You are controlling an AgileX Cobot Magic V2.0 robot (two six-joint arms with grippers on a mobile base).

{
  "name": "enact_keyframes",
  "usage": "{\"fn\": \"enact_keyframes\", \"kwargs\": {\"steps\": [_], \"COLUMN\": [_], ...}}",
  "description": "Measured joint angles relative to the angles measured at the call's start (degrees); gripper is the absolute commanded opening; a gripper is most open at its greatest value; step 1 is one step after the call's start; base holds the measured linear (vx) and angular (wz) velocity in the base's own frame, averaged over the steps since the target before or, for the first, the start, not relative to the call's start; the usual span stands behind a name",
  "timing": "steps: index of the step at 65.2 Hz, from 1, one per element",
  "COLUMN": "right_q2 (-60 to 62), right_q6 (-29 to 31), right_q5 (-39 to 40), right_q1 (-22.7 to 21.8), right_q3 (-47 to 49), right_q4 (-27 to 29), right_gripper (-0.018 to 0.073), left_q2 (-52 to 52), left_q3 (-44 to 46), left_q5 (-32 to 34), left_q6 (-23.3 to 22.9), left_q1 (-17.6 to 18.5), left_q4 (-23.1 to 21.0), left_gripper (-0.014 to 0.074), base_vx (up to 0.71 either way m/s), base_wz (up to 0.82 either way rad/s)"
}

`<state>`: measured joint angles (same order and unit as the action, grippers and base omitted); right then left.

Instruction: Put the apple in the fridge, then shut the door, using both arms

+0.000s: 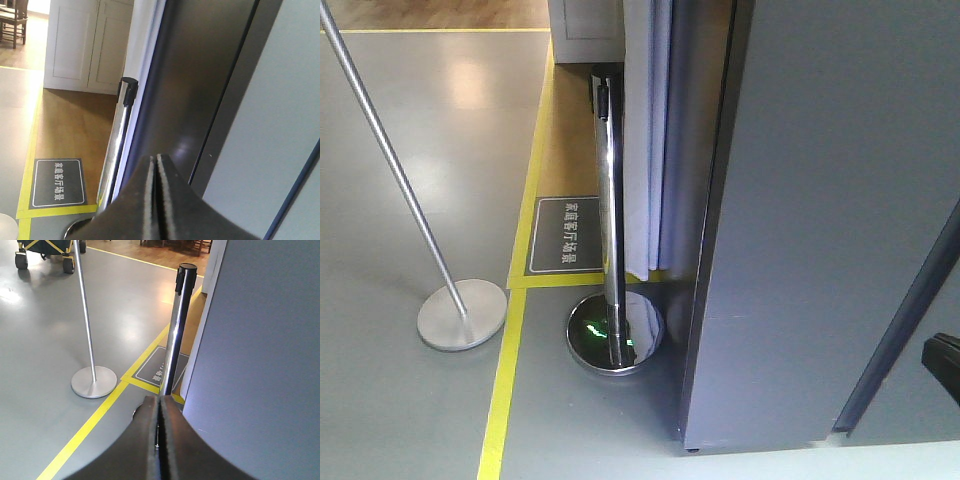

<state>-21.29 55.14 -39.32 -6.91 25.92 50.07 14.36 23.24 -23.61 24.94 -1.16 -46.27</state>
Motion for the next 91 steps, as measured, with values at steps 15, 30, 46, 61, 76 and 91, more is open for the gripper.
{"fn": "enact_keyframes", "kwargs": {"steps": [15,30,46,61,76,91], "right_q2": [0.00,0.00,0.00,0.00,0.00,0.05], "right_q6": [0.00,0.00,0.00,0.00,0.00,0.00], "right_q5": [0.00,0.00,0.00,0.00,0.00,0.00], "right_q1": [0.00,0.00,0.00,0.00,0.00,0.00], "right_q3": [0.00,0.00,0.00,0.00,0.00,0.00], "right_q4": [0.00,0.00,0.00,0.00,0.00,0.00], "right_gripper": [-0.0003,-0.0003,-0.0003,-0.0003,-0.0003,-0.0003], "left_q2": [0.00,0.00,-0.77,-7.31,-14.77,-14.98], "left_q3": [0.00,0.00,-3.18,-14.20,-22.69,-24.63], "left_q5": [-0.06,0.30,1.60,9.80,16.05,16.35], "left_q6": [0.00,1.45,4.44,4.75,4.75,4.75], "left_q1": [0.00,0.00,-0.20,-2.26,-4.41,-4.47], "left_q4": [0.00,2.22,11.35,12.53,12.53,12.53], "left_gripper": [-0.0008,-0.0008,-0.0008,-0.0008,-0.0008,-0.0008], "base_vx": [0.00,0.00,0.00,0.00,0.00,0.00], "base_wz": [0.00,0.00,0.00,0.00,0.00,0.00]}}
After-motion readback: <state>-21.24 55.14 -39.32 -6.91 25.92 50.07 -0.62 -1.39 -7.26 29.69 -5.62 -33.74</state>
